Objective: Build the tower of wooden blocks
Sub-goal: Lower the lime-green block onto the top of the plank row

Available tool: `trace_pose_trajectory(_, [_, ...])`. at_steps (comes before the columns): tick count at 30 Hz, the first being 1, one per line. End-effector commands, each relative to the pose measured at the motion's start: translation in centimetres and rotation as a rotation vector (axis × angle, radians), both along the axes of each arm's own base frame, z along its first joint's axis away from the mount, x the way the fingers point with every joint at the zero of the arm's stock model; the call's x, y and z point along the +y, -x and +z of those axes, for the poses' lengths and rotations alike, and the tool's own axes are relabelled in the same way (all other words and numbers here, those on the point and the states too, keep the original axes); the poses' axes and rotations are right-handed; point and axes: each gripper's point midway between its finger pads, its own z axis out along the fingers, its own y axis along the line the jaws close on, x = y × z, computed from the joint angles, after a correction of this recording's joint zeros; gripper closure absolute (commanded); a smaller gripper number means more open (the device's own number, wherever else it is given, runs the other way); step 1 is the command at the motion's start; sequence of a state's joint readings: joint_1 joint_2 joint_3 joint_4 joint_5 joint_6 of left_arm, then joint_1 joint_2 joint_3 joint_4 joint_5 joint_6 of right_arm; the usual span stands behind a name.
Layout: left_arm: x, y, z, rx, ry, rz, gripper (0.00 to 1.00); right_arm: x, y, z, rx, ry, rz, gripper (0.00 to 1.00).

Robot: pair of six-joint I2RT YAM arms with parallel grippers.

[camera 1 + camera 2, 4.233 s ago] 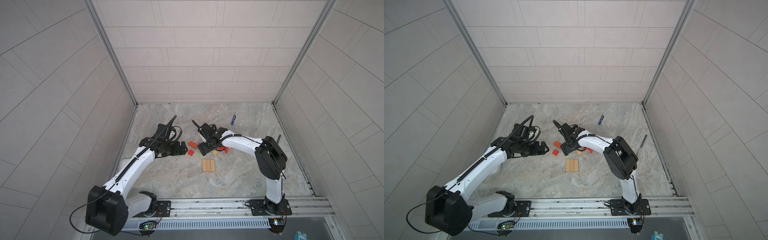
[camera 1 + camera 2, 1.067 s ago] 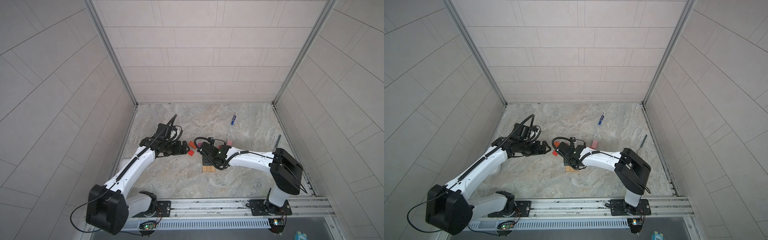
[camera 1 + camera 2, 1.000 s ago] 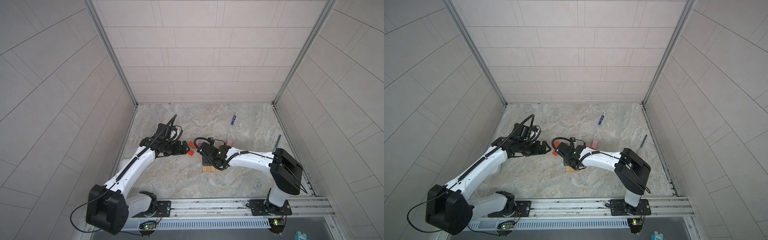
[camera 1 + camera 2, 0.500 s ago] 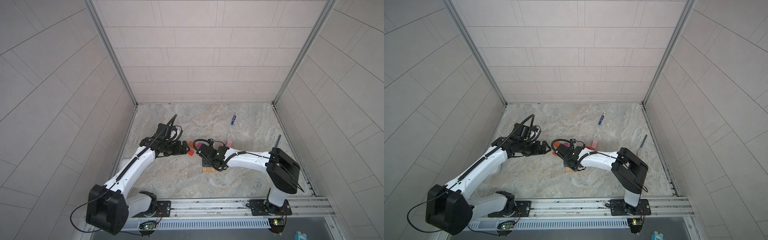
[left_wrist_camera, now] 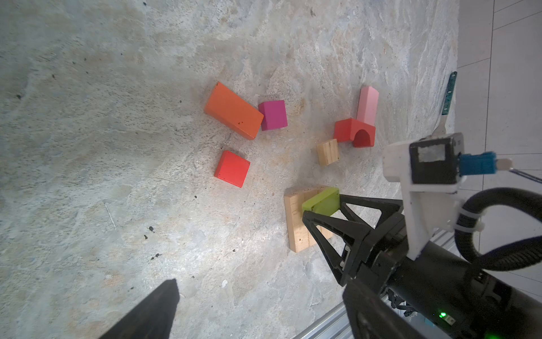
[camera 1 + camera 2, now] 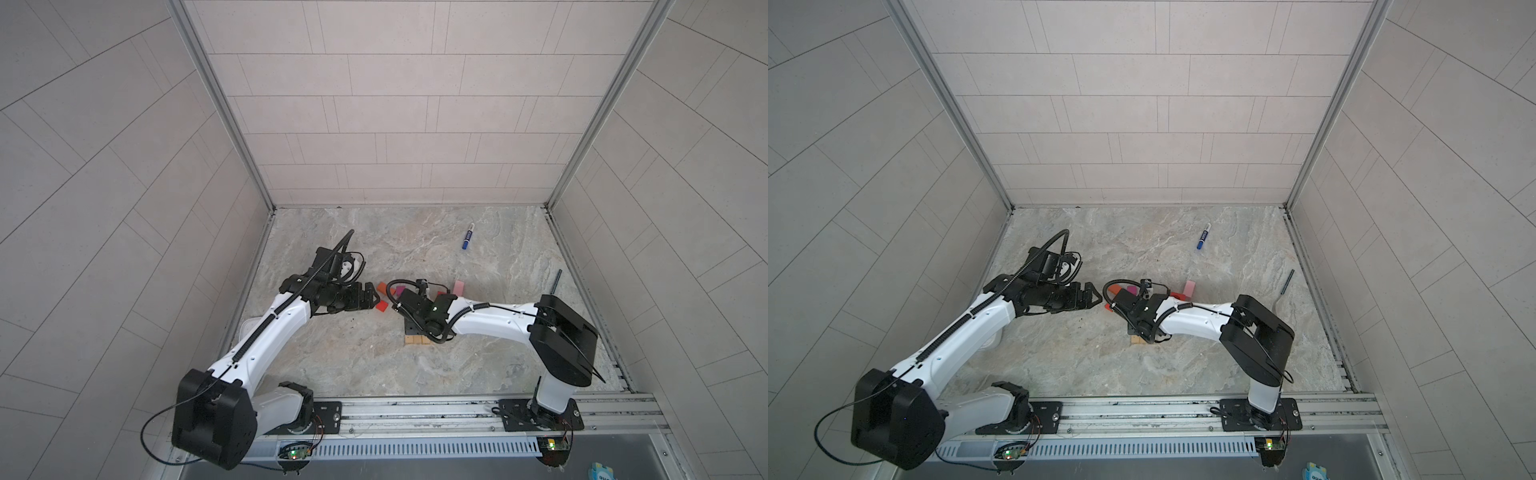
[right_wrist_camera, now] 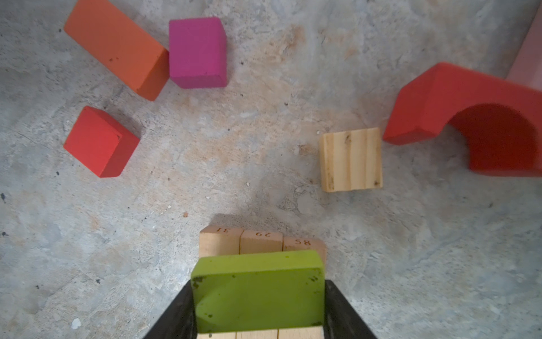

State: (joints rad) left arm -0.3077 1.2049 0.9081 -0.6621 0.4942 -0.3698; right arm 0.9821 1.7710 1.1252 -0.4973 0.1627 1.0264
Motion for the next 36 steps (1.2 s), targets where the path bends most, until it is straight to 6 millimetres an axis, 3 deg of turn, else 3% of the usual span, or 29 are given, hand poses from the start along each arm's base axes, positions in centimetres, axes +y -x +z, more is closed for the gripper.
trace_pose_trajectory(1, [0.14, 0.14, 0.13, -0.008, 0.008, 0.006, 0.05, -0.36, 0.31, -0.69, 0.007, 0.021, -0.019, 0.59])
trace_pose_trajectory(36, [0.14, 0.14, 0.12, -0.008, 0.008, 0.006, 0.05, -0.58, 0.73, -0.80, 0.001, 0.034, -0.022, 0.53])
